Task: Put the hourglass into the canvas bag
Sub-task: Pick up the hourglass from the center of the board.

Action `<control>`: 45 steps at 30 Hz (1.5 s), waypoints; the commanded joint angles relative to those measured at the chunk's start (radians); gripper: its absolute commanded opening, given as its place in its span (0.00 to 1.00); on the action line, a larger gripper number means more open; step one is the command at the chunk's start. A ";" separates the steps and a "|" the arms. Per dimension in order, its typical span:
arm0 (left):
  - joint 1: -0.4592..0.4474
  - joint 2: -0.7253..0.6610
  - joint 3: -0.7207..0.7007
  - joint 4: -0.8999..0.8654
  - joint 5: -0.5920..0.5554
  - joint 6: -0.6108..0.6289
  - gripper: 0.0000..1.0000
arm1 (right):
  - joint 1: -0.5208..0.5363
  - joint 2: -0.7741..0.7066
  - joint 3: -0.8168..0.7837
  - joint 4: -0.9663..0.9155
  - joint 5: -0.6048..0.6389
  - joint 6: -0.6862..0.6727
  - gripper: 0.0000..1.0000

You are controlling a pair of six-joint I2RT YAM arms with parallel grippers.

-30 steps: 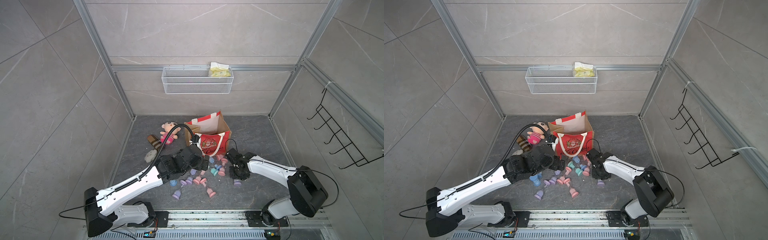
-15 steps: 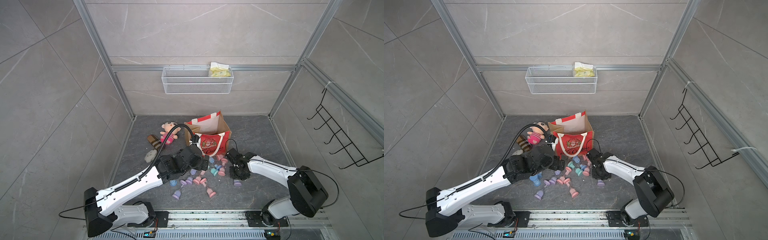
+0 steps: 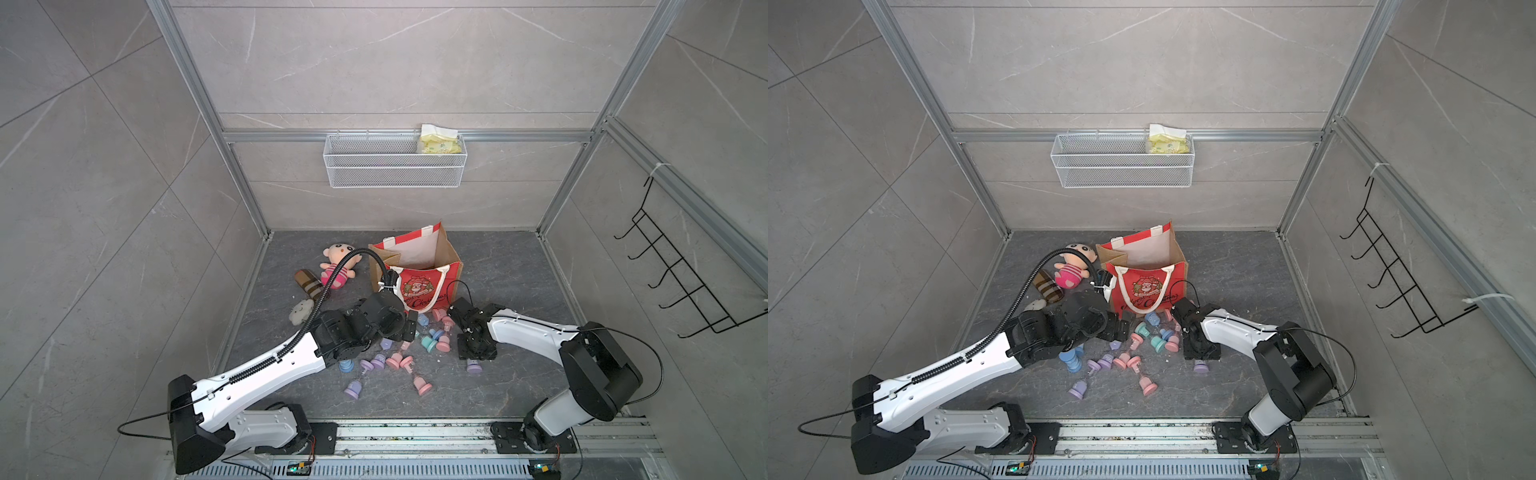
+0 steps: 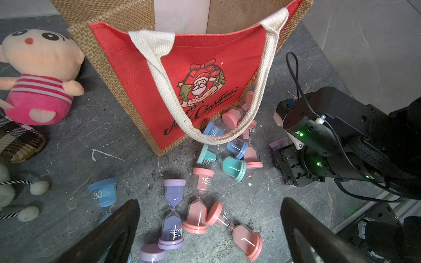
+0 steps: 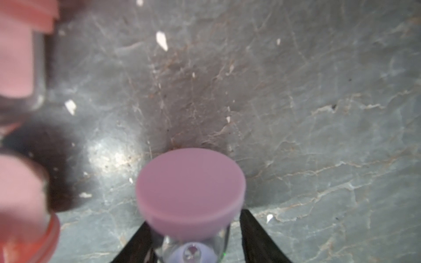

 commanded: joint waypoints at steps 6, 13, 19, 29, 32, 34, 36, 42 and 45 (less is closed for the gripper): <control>-0.001 -0.022 0.038 -0.030 -0.059 -0.005 1.00 | -0.025 0.041 0.066 0.050 0.048 -0.026 0.62; 0.001 -0.025 0.045 -0.044 -0.071 -0.001 1.00 | -0.037 0.090 0.074 0.082 -0.016 -0.041 0.53; 0.002 -0.025 0.053 -0.050 -0.068 0.000 1.00 | -0.037 0.058 0.064 0.054 0.012 -0.043 0.44; 0.003 -0.044 0.062 -0.061 -0.066 0.004 1.00 | -0.038 -0.028 0.098 -0.011 0.047 -0.058 0.27; 0.004 -0.071 0.064 -0.070 -0.070 0.003 1.00 | -0.038 -0.100 0.139 -0.075 0.067 -0.066 0.25; 0.005 -0.087 0.073 -0.074 -0.076 0.010 1.00 | -0.038 -0.137 0.176 -0.120 0.087 -0.073 0.23; 0.009 -0.100 0.089 -0.083 -0.091 0.018 1.00 | -0.038 -0.179 0.217 -0.155 0.098 -0.082 0.21; 0.071 -0.101 0.165 -0.127 -0.109 0.033 1.00 | -0.037 -0.253 0.405 -0.265 0.105 -0.108 0.17; 0.162 -0.087 0.189 -0.100 -0.017 0.048 1.00 | -0.037 -0.264 0.524 -0.301 0.083 -0.131 0.16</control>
